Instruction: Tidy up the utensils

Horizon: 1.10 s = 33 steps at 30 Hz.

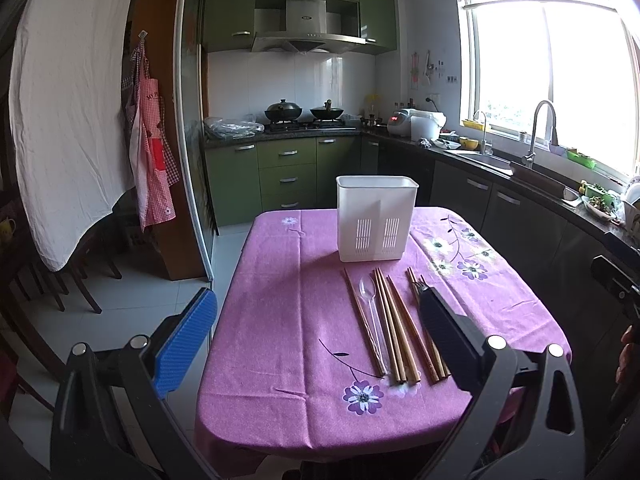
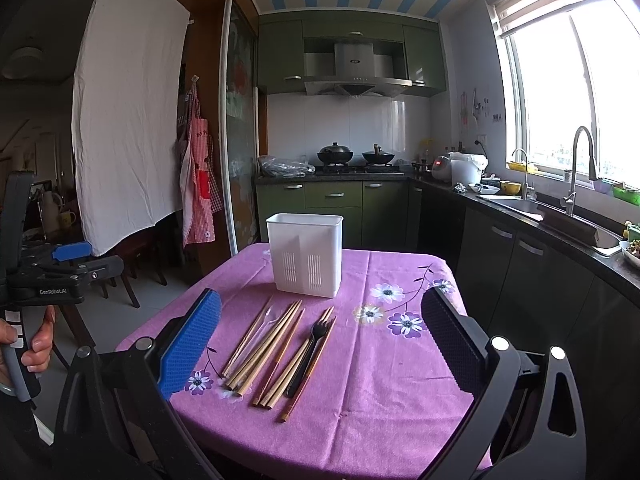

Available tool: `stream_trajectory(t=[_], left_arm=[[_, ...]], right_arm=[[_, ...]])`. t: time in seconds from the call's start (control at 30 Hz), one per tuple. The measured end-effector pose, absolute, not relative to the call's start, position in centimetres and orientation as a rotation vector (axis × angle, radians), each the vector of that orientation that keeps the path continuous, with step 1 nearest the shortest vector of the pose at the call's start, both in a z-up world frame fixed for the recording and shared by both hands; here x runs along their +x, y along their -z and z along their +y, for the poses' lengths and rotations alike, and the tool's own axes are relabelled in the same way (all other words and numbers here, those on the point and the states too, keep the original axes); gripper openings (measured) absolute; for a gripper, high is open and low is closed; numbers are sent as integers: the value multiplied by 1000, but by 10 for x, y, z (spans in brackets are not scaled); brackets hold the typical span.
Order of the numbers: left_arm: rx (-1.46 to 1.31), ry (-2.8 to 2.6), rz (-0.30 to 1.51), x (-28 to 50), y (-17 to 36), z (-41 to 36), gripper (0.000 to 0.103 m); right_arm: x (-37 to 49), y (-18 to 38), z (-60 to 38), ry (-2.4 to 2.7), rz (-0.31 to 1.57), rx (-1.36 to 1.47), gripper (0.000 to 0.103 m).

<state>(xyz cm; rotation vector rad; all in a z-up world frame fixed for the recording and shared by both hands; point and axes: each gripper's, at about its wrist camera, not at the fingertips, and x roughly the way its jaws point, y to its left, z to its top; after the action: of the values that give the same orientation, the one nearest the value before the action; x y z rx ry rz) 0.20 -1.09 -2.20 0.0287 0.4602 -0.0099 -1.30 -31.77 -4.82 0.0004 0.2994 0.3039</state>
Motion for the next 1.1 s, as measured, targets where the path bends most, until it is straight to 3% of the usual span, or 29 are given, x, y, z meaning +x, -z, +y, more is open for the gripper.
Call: stream_trajectory(t=[1.1], left_arm=[[27, 8, 469, 4, 25, -10, 96]], right_arm=[[-10, 53, -313, -306, 310, 2, 99]])
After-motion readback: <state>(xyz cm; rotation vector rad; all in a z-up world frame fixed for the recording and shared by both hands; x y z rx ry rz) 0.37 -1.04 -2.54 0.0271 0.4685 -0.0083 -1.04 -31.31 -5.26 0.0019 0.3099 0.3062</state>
